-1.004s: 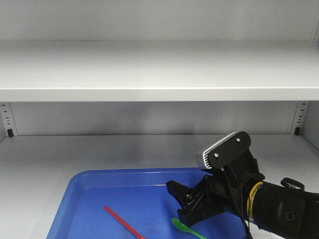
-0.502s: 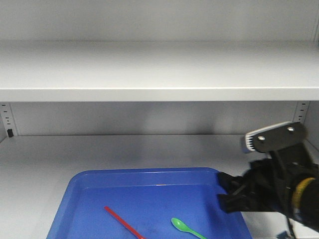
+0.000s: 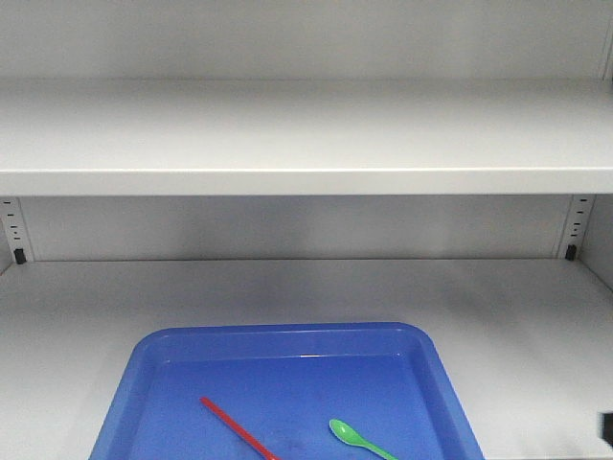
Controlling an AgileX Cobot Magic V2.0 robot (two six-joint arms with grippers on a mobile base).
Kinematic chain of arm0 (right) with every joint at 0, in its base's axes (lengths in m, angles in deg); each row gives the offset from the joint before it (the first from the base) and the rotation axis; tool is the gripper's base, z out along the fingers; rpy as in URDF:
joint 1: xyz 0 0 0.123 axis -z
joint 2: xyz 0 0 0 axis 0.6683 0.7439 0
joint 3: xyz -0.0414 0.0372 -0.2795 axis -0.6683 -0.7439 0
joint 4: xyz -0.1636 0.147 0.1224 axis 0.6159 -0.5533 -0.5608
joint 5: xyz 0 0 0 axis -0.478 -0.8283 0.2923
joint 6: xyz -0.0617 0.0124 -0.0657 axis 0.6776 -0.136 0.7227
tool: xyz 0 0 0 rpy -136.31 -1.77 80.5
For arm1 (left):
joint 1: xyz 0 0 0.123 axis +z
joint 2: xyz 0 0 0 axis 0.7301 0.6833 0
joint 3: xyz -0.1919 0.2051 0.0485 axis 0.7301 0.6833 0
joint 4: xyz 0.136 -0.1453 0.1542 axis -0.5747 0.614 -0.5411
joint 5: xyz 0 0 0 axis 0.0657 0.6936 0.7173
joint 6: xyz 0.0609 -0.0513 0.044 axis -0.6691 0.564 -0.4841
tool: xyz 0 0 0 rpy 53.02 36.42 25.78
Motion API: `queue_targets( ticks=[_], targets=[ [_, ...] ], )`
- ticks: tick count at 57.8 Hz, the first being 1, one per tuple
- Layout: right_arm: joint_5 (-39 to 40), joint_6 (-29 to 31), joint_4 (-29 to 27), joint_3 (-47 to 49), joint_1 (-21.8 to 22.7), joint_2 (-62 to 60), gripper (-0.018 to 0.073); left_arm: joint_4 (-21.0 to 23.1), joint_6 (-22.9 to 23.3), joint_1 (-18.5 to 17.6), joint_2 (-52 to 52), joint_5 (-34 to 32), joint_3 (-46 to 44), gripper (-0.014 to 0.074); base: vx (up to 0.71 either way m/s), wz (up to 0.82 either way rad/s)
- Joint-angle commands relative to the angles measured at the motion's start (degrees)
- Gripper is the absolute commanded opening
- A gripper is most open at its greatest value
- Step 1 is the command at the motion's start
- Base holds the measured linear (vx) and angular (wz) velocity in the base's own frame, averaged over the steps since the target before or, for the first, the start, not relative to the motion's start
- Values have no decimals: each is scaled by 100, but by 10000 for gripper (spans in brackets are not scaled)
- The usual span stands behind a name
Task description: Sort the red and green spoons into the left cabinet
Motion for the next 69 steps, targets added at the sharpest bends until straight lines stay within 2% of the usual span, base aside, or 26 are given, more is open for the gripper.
queue_targets(
  ticks=[1, 7, 13, 19, 24, 37, 39, 46, 69],
  targets=[
    [515, 59, -341, -161, 362, -592, -12, -1, -15, 14, -113, -503, -15, 35, 0, 0],
    [558, 398, -717, -508, 713, -1161, -10, -1, -15, 14, -113, -503, -15, 35, 0, 0],
    [780, 1192, -1222, -973, 1028, -1814, -9, -1, -15, 14, -113, -503, -15, 35, 0, 0],
    [1007, 1952, -1513, -1376, 1160, -2260, -9, -1, -15, 14, -113, -503, -15, 35, 0, 0],
    [1144, 2279, -1555, -1750, 1154, -2752, -7, -1, -15, 14, -113, -503, -15, 35, 0, 0],
    [1294, 2239, -1555, -2713, 1137, -4044, -6, -1, -15, 14, -113, -503, -15, 35, 0, 0],
    [1463, 2239, -1555, -2807, 1137, -3991, -6, -1, -15, 14, -112, -498, -15, 35, 0, 0],
    [1179, 2239, -1617, -2780, 1137, -3987, -6, -1, -15, 14, -117, -505, -15, 35, 0, 0],
    [1123, 2239, -1725, -2780, 1137, -3979, -6, -1, -15, 14, -117, -505, -15, 35, 0, 0]
  ],
)
